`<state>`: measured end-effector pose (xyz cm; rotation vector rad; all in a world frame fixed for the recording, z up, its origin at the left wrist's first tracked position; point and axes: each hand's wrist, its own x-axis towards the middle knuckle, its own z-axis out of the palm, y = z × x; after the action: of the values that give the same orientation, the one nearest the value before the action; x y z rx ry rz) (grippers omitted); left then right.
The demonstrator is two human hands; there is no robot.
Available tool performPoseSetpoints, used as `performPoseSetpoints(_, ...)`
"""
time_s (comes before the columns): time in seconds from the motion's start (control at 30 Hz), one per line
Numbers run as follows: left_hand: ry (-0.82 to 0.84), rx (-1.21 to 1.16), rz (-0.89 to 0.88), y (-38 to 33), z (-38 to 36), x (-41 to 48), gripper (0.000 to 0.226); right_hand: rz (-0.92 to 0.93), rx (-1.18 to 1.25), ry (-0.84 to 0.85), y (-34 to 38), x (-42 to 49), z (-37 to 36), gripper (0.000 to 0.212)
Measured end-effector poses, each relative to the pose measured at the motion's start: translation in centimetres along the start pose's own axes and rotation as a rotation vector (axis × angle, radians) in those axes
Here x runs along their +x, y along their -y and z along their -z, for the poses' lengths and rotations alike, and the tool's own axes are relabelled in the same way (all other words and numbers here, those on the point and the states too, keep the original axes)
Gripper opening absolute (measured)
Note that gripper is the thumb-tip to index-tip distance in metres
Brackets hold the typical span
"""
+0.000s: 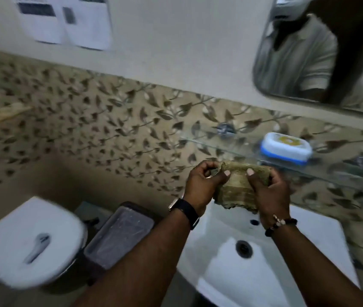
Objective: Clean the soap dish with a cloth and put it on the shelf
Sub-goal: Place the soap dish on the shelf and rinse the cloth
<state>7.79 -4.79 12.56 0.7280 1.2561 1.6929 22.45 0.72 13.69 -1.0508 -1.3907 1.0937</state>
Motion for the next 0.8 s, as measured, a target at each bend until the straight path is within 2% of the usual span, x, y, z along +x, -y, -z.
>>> performPoseSetpoints(0.1,-0.180,-0.075,-0.021,-0.8,6.4,-0.7,0.021,0.067,-0.040,0.155,0.0,-0.9,-6.5,0.010)
performPoseSetpoints(0.17,-0.328,-0.098,-0.051,-1.2,10.9,-1.7,0.021,0.065,-0.070,0.285,-0.2,-1.9,-11.4,0.015)
performPoseSetpoints(0.3,-0.526,-0.186,-0.053,-1.3,18.3,-3.8,0.017,0.037,-0.136,0.526,-1.5,-2.8,-19.7,0.020)
performPoseSetpoints(0.43,-0.646,-0.207,-0.014,-1.3,23.7,-4.8,0.018,-0.017,-0.195,0.695,-3.5,-2.4,-26.4,0.043)
performPoseSetpoints(0.53,-0.734,-0.177,0.011,-0.7,27.2,-4.3,0.016,-0.088,-0.237,0.795,-4.7,-2.2,-30.6,0.037)
performPoseSetpoints(0.63,-0.784,-0.200,0.082,1.7,30.3,-3.0,0.010,-0.150,-0.308,0.871,-7.2,-1.9,-33.9,0.046)
performPoseSetpoints(0.8,-0.830,-0.285,0.297,8.9,34.0,-0.6,0.016,-0.198,-0.592,0.994,-15.2,-1.5,-38.3,0.032)
